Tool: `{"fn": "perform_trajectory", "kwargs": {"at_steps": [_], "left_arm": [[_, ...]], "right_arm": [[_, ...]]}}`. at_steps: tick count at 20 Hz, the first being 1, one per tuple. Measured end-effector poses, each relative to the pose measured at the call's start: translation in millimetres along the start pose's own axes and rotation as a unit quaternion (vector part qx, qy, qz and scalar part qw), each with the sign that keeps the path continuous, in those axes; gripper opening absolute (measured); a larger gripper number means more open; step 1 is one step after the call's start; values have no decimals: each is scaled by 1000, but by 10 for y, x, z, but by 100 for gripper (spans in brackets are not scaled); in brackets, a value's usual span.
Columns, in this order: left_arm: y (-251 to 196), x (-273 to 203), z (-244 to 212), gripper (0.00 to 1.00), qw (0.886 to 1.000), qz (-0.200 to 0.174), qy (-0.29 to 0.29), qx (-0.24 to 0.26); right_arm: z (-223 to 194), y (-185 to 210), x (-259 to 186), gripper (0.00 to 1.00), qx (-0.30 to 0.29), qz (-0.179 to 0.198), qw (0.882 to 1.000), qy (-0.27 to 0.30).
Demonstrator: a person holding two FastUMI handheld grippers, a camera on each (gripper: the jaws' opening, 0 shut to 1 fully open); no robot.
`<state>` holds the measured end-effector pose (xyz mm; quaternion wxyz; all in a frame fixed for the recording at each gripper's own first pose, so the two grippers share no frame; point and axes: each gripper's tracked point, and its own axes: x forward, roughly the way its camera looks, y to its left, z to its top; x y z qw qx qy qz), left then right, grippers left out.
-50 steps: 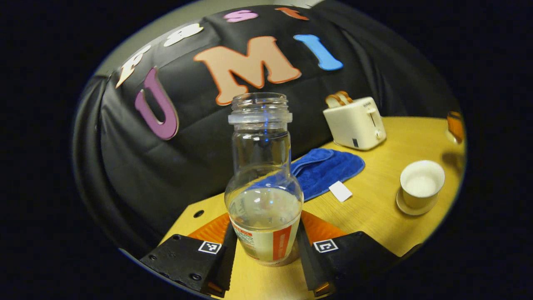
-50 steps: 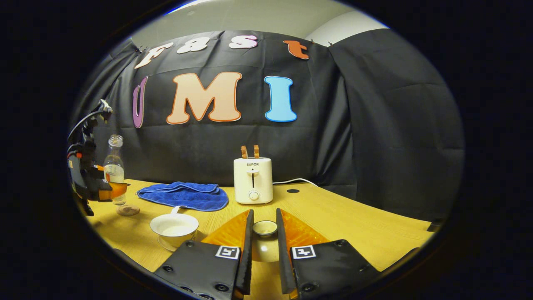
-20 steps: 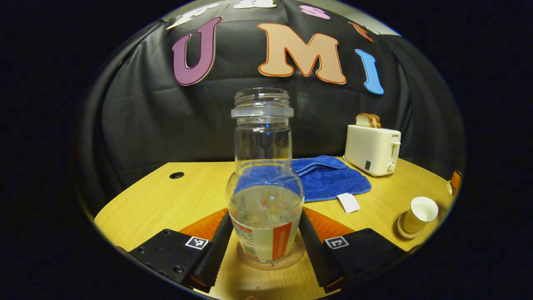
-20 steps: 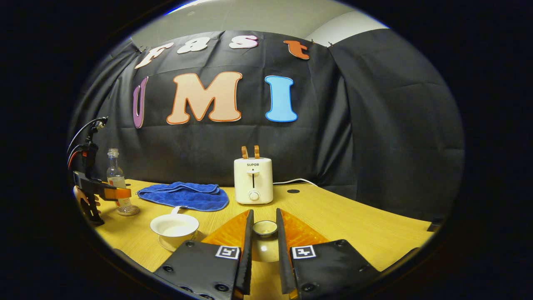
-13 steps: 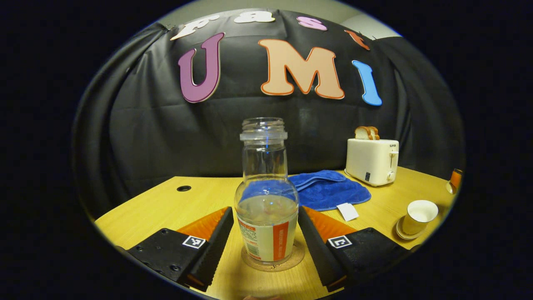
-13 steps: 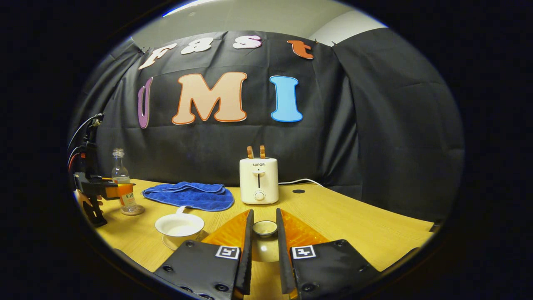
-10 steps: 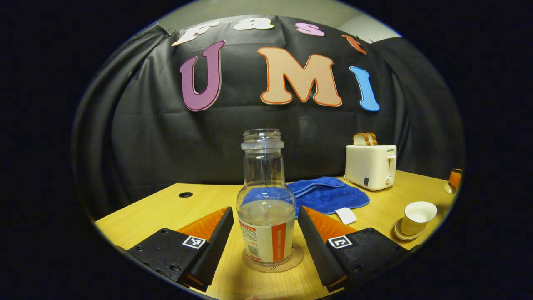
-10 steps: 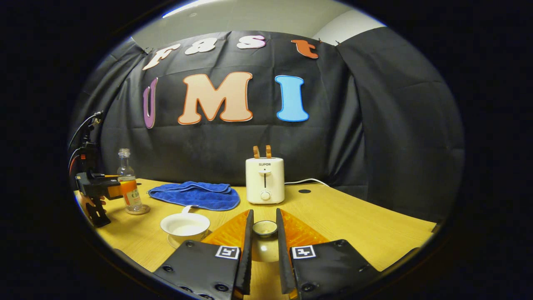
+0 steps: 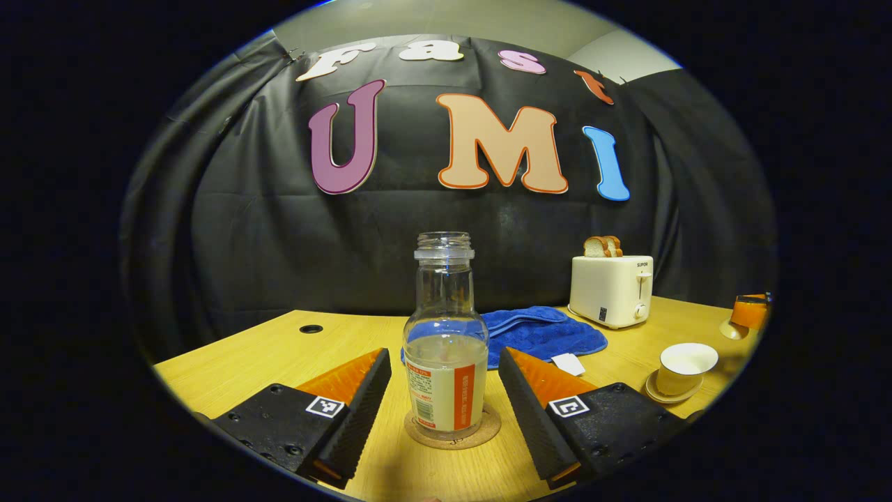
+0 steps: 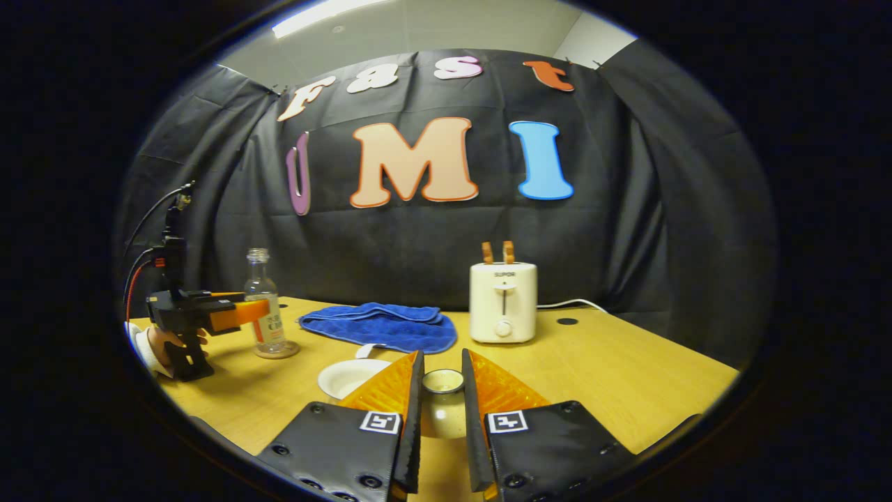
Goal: Open the teacup lid with one hand, grasp the water bottle and pour water into the teacup with the other hand; after pouring, place the water bottle on the coaster and then close the teacup lid.
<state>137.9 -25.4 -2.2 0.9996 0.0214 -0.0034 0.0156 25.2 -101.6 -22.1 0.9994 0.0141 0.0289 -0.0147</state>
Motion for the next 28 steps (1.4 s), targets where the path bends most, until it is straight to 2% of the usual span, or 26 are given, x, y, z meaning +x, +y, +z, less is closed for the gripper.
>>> {"fn": "perform_trajectory", "kwargs": {"at_steps": [3, 7, 11, 13, 16, 17, 18, 21, 25, 26, 28], "left_arm": [[-19, 7, 5, 90, 1000, -2, 0, 6], [-47, 11, 6, 90, 1000, -4, 0, 16], [-69, 10, 8, 90, 1000, -6, 0, 24], [-78, 14, 12, 90, 1000, -7, -1, 26], [-91, 15, 9, 90, 1000, -9, 0, 30], [-94, 12, 9, 90, 999, -10, 0, 30], [-99, 17, 14, 90, 999, -10, -1, 31], [-91, 9, 14, 91, 1000, -10, -2, 30], [-92, 12, 15, 92, 1000, -10, -3, 29], [-92, 13, 15, 92, 1000, -10, -3, 29], [-75, 10, 21, 92, 1000, -7, -4, 28]], "right_arm": [[-21, 324, 135, 31, 2, 57, 998, 3], [-62, 573, 293, 29, 1, 86, 996, 15], [-162, 600, 416, 29, -1, 79, 996, 45], [-181, 605, 449, 33, -2, 76, 996, 55], [-204, 639, 465, 29, -5, 80, 995, 65], [-217, 639, 477, 34, -3, 81, 994, 69], [-229, 626, 492, 32, -1, 79, 994, 73], [-216, 641, 460, 38, -4, 83, 994, 71], [-173, 616, 441, 71, 0, 82, 995, 57], [-139, 587, 431, 80, 3, 77, 996, 48], [-32, 487, 393, 90, 4, 50, 999, 17]]}}
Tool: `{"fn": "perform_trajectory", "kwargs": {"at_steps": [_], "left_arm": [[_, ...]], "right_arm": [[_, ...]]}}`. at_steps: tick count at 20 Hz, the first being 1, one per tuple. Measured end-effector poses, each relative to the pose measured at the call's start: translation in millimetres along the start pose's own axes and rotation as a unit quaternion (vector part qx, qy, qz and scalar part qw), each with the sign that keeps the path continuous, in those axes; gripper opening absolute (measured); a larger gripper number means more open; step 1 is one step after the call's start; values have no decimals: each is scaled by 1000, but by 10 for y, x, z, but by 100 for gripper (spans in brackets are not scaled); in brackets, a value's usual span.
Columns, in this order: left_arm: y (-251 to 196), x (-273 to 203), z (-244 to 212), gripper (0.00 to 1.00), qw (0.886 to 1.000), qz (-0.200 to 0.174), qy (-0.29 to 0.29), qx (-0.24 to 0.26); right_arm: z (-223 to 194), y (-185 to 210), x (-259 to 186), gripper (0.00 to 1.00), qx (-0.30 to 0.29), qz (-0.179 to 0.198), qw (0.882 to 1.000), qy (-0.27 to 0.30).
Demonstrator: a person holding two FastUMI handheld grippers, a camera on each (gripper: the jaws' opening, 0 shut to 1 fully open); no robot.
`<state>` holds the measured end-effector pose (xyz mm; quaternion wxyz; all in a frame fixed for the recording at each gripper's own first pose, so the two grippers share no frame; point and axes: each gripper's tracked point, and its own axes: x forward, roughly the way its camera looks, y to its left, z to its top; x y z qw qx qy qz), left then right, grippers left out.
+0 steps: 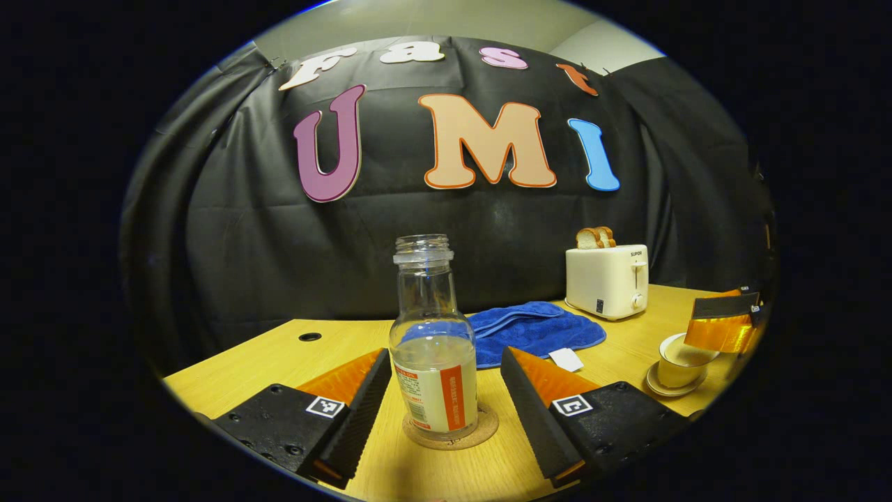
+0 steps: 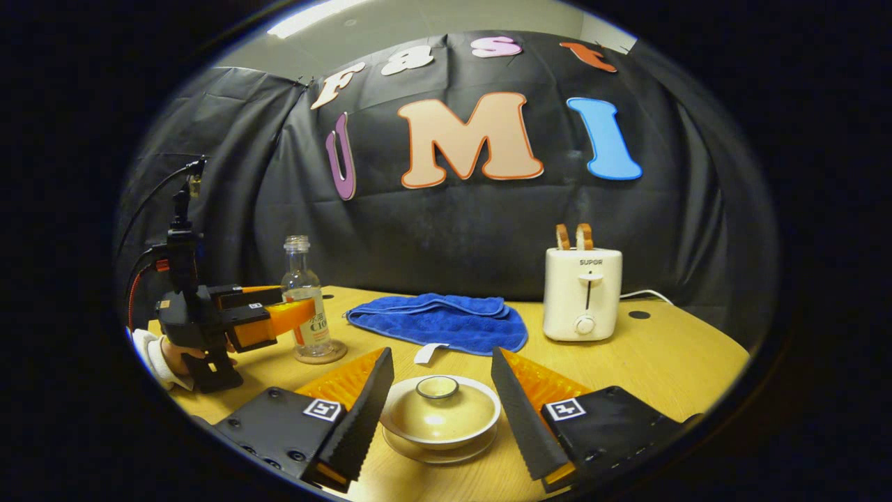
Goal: Open the teacup lid with one hand, grasp the water bottle and pour water into the teacup with the other hand; after pouring, place the water bottle on the coaster and then close the teacup lid.
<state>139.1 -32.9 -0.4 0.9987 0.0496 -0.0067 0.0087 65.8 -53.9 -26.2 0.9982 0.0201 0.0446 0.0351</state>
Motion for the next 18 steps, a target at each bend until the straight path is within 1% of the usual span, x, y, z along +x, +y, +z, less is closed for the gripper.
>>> {"fn": "perform_trajectory", "kwargs": {"at_steps": [1, 2, 3, 4, 5, 6, 7, 10, 12, 13, 14, 16, 17, 18], "left_arm": [[3, -6, -2, 94, 1000, 1, 0, -1], [1, -11, -1, 89, 1000, 1, -1, -3], [-2, -17, 4, 92, 1000, 0, -1, -5], [0, -18, 0, 92, 1000, 0, -2, -9], [12, -29, -3, 89, 1000, 1, -2, -14], [34, -43, -4, 92, 1000, 6, -2, -21], [61, -69, 4, 92, 999, 12, -3, -30], [156, -172, -28, 92, 999, 39, 1, -33], [208, -259, -35, 92, 998, 57, 2, -32], [231, -306, -28, 94, 997, 68, 3, -32], [249, -351, -29, 92, 996, 78, 3, -31], [300, -464, -41, 92, 994, 100, 5, -30], [325, -522, -24, 92, 994, 109, 2, -30], [310, -569, -21, 92, 993, 113, 4, -30]], "right_arm": [[90, -43, -30, 94, -4, -15, 1000, -23], [73, -103, -58, 94, -4, -30, 999, -14], [30, -129, -93, 94, -3, -36, 999, -18], [18, -158, -115, 92, -5, -41, 999, -18], [29, -205, -155, 92, -4, -50, 999, -18], [55, -272, -199, 92, -5, -65, 998, -21], [48, -369, -245, 89, -5, -85, 996, -21], [64, -655, -392, 89, -6, -153, 988, -25], [70, -824, -491, 92, -7, -197, 980, -27], [66, -908, -528, 92, -7, -218, 976, -27], [78, -974, -563, 92, -7, -236, 971, -30], [80, -1042, -629, 92, -7, -256, 966, -30], [86, -1036, -645, 94, -8, -259, 965, -30], [85, -1037, -646, 89, -8, -259, 965, -30]]}}
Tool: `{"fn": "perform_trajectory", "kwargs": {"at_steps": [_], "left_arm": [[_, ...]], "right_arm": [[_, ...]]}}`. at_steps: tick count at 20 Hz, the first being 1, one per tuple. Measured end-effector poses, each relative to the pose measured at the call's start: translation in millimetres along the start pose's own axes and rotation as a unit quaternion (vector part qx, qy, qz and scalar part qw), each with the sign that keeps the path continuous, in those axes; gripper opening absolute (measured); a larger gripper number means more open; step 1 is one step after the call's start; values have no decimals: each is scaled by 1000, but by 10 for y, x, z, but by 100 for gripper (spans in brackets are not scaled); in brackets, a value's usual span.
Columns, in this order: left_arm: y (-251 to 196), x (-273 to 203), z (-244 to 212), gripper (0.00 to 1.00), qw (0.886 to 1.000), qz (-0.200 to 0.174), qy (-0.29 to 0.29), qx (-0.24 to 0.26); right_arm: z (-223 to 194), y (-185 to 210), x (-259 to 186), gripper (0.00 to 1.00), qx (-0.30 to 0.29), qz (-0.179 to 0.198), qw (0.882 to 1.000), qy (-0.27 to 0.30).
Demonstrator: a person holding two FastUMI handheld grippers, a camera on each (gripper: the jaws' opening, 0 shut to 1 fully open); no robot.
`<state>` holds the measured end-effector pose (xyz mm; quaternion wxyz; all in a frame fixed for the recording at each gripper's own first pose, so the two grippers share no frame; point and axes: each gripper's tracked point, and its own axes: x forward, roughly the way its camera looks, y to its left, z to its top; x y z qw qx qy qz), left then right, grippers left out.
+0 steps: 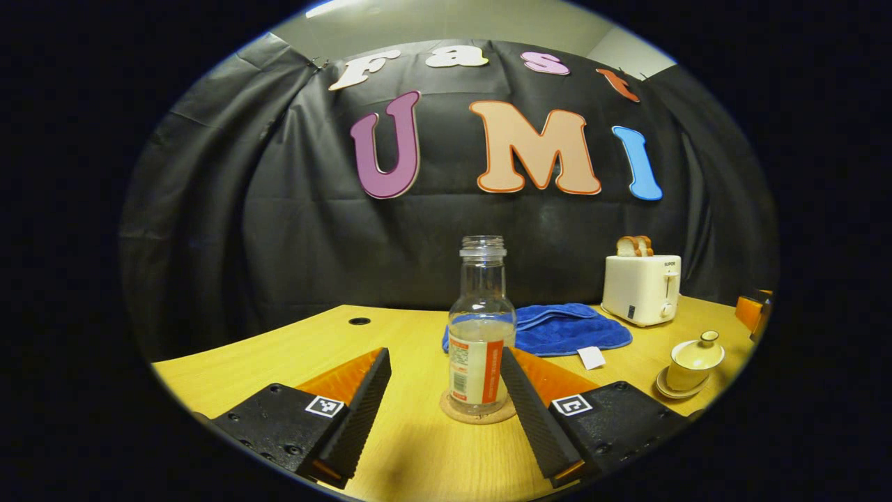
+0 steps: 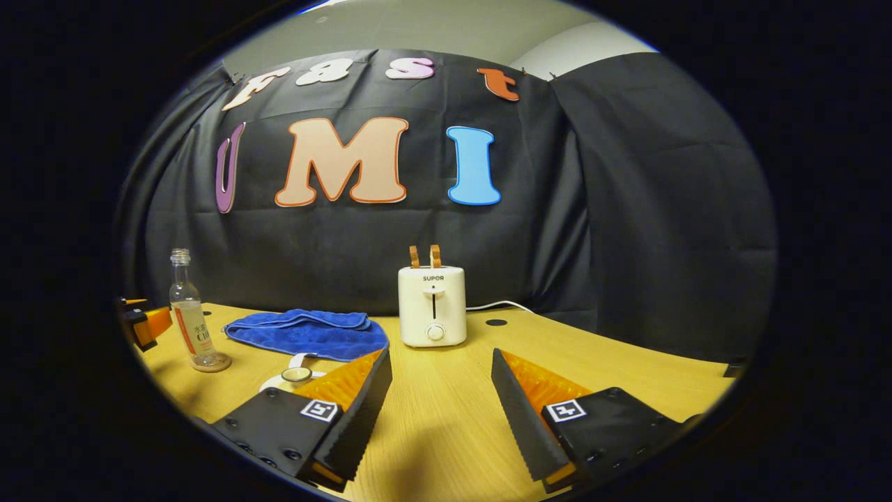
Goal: Open the teacup lid with one hand, grasp the water bottle and pour water into the teacup with the other hand; after pouring, place the water bottle on the coaster and then close the teacup lid.
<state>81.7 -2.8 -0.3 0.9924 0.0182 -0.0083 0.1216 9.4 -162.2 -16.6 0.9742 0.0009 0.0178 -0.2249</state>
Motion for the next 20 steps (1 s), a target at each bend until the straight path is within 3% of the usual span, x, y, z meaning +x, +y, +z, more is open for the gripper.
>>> {"fn": "perform_trajectory", "kwargs": {"at_steps": [8, 20], "left_arm": [[87, -229, -2, 92, 1000, 27, -2, 2], [7, -232, -13, 92, 1000, 7, -2, 1]], "right_arm": [[4, -9, -29, 92, 0, 3, 1000, 0], [-4, -8, -28, 92, 0, 6, 1000, 0]]}}
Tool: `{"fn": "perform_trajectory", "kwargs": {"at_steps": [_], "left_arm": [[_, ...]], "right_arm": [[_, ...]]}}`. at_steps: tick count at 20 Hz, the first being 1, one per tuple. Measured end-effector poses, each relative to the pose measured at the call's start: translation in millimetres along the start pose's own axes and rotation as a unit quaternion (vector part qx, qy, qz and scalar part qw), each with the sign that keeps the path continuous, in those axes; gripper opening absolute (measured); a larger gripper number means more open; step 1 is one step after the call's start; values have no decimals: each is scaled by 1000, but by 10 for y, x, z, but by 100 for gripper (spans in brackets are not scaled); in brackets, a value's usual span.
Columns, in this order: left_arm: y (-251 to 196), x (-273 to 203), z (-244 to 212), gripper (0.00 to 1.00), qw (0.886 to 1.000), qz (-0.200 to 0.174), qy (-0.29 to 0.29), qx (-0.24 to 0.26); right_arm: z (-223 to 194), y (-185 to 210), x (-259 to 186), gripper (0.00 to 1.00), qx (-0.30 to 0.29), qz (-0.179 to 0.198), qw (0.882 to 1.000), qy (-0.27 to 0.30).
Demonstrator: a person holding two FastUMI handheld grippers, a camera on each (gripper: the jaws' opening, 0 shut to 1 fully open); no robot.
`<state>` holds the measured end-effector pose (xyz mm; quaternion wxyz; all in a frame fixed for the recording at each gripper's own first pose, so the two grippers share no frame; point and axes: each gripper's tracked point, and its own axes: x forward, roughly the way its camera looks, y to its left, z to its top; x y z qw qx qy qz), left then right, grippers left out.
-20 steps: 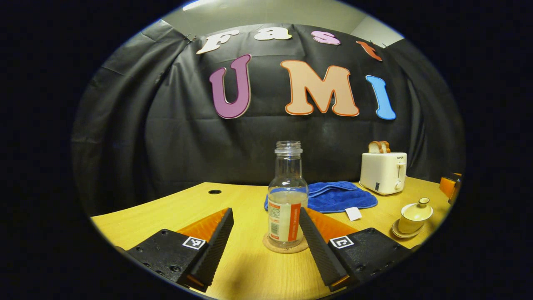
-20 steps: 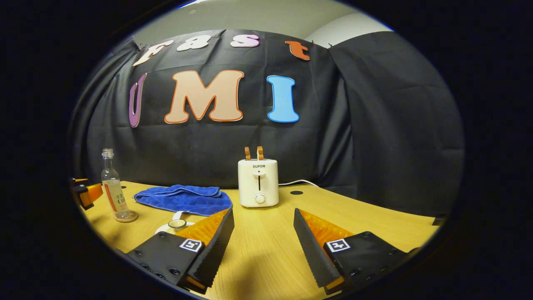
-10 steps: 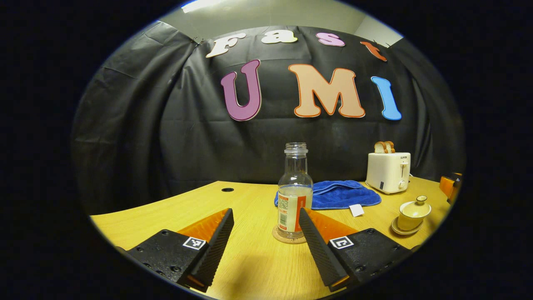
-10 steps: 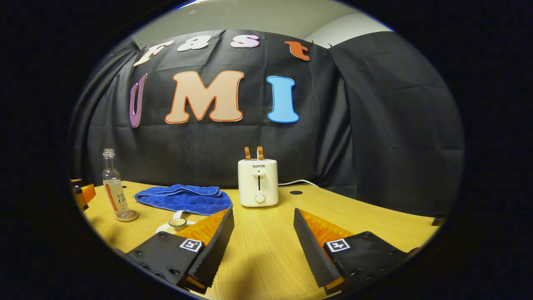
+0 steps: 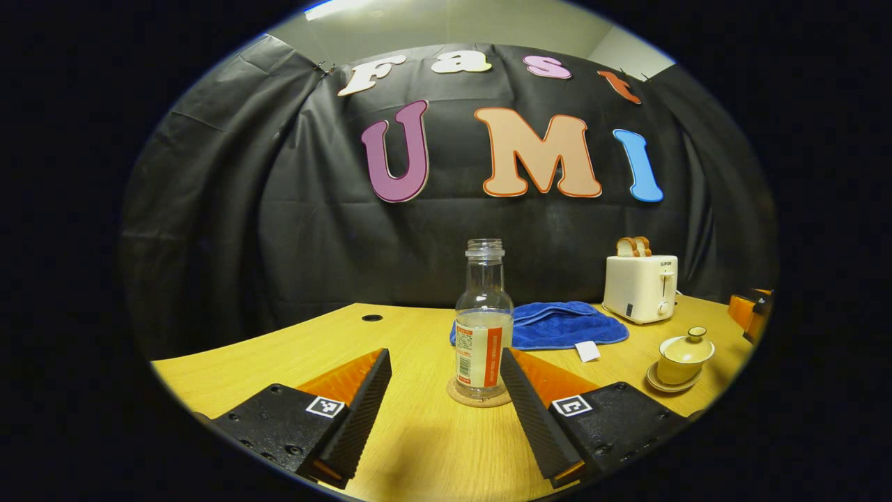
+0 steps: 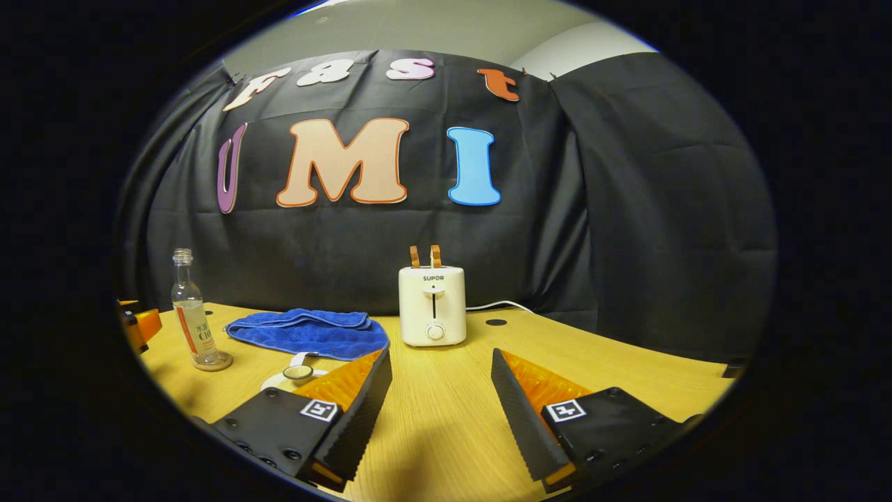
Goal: Open the teacup lid with one hand, grasp the water bottle and pour water into the teacup with the other hand; after pouring, place the water bottle on the coaster and then close the teacup lid.
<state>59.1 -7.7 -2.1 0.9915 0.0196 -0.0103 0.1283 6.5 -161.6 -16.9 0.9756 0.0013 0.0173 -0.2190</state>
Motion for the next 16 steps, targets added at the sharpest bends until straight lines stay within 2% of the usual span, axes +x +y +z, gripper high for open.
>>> {"fn": "perform_trajectory", "kwargs": {"at_steps": [3, 4, 5, 6, 10, 11, 13, 14, 15, 16], "left_arm": [[5, -12, 4, 94, 1000, 0, 0, 0], [3, -12, 7, 92, 1000, 0, 0, 0], [1, -4, -1, 94, 1000, 0, 0, 0], [-1, 0, -2, 92, 1000, 0, 0, 0], [0, -2, 2, 92, 1000, 0, 0, 0], [1, -3, -1, 92, 1000, 0, 0, 0], [2, -3, 0, 92, 1000, 0, 0, 0], [1, -3, 3, 92, 1000, 0, 0, 0], [1, -2, -4, 92, 1000, 0, 0, 0], [1, 3, -4, 92, 1000, 0, 0, 0]], "right_arm": [[-1, 11, 1, 89, 0, 3, 1000, 0], [4, 8, -1, 89, 0, 3, 1000, 0], [1, 8, 0, 89, 0, 3, 1000, 0], [1, 9, 0, 92, 0, 3, 1000, 0], [-3, 8, -2, 92, 0, 3, 1000, 0], [3, 6, -4, 89, 0, 3, 1000, 0], [0, 7, -4, 92, 0, 3, 1000, 0], [-2, 7, -3, 89, 0, 3, 1000, 0], [-2, 6, -3, 92, 0, 3, 1000, 0], [-3, 5, -3, 89, 0, 3, 1000, 0]]}}
